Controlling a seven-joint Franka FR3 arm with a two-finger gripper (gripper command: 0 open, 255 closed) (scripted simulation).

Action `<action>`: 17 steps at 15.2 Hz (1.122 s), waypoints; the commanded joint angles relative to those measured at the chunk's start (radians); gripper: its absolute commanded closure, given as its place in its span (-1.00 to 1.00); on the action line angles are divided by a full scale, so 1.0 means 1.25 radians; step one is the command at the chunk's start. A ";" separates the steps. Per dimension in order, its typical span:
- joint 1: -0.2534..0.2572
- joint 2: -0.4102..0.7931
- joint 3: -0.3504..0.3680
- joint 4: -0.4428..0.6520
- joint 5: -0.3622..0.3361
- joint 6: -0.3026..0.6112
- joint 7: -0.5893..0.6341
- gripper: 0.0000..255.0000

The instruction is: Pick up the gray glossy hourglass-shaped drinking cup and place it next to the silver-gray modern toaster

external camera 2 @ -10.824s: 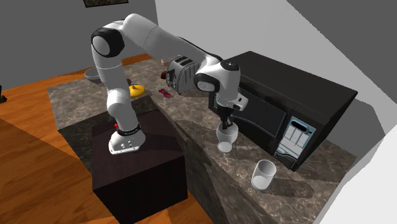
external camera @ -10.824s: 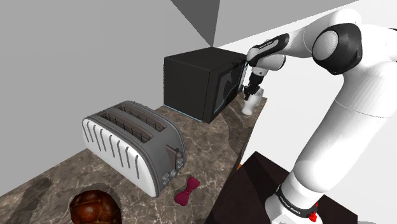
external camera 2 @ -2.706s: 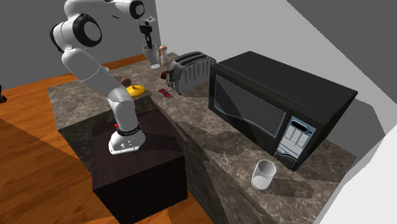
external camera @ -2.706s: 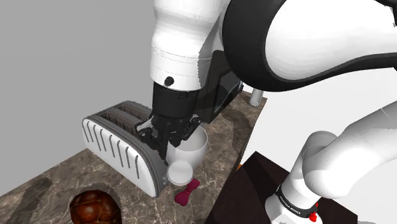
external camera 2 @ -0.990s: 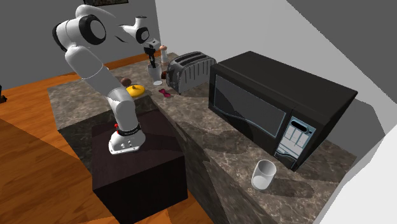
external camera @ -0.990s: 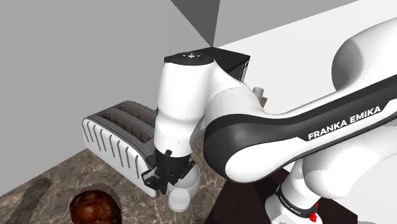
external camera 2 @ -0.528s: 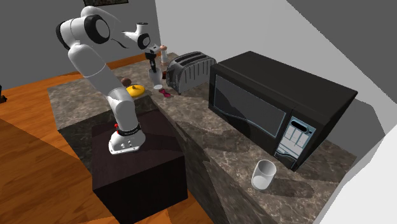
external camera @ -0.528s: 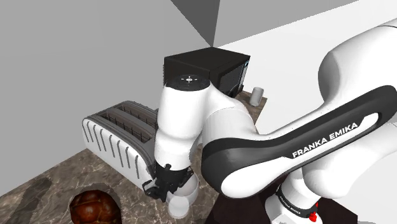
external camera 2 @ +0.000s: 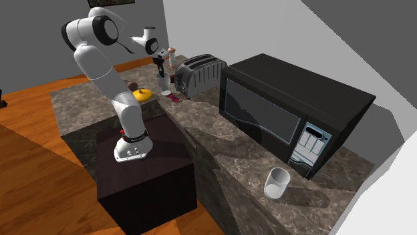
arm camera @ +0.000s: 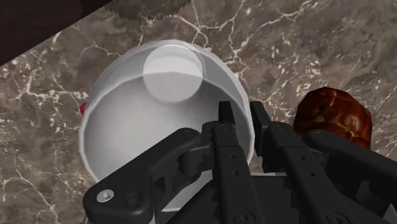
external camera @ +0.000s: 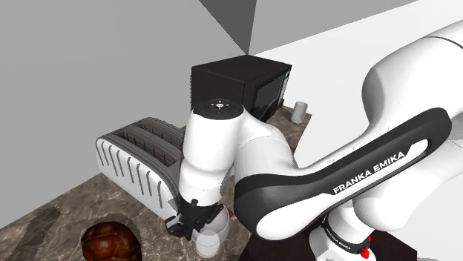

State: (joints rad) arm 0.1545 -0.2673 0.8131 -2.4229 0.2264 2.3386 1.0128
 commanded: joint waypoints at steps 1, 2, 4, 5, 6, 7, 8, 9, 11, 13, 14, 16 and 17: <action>0.000 -0.001 -0.003 -0.007 0.001 -0.005 -0.002 1.00; 0.000 -0.001 -0.003 -0.007 0.001 -0.005 -0.002 1.00; -0.001 -0.001 -0.004 -0.007 0.002 -0.006 -0.004 -1.00; 0.001 -0.005 -0.005 -0.008 0.005 -0.008 -0.005 -1.00; 0.002 -0.006 -0.005 -0.008 0.005 -0.009 -0.005 -1.00; 0.002 -0.007 -0.005 -0.008 0.006 -0.009 -0.006 -1.00; 0.002 -0.007 -0.005 -0.008 0.006 -0.009 -0.006 -1.00; -0.001 -0.001 -0.003 -0.007 0.002 -0.005 -0.002 -1.00; 0.014 -0.045 -0.028 0.016 0.025 -0.068 -0.022 -1.00; 0.023 -0.078 -0.048 0.041 0.037 -0.123 -0.033 -1.00; 0.023 -0.078 -0.049 0.041 0.037 -0.123 -0.033 -1.00; 0.023 -0.078 -0.049 0.041 0.037 -0.123 -0.033 -1.00; 0.023 -0.078 -0.049 0.041 0.037 -0.123 -0.033 -1.00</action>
State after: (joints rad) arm 0.1826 -0.3628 0.7531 -2.3731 0.2717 2.1886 0.9713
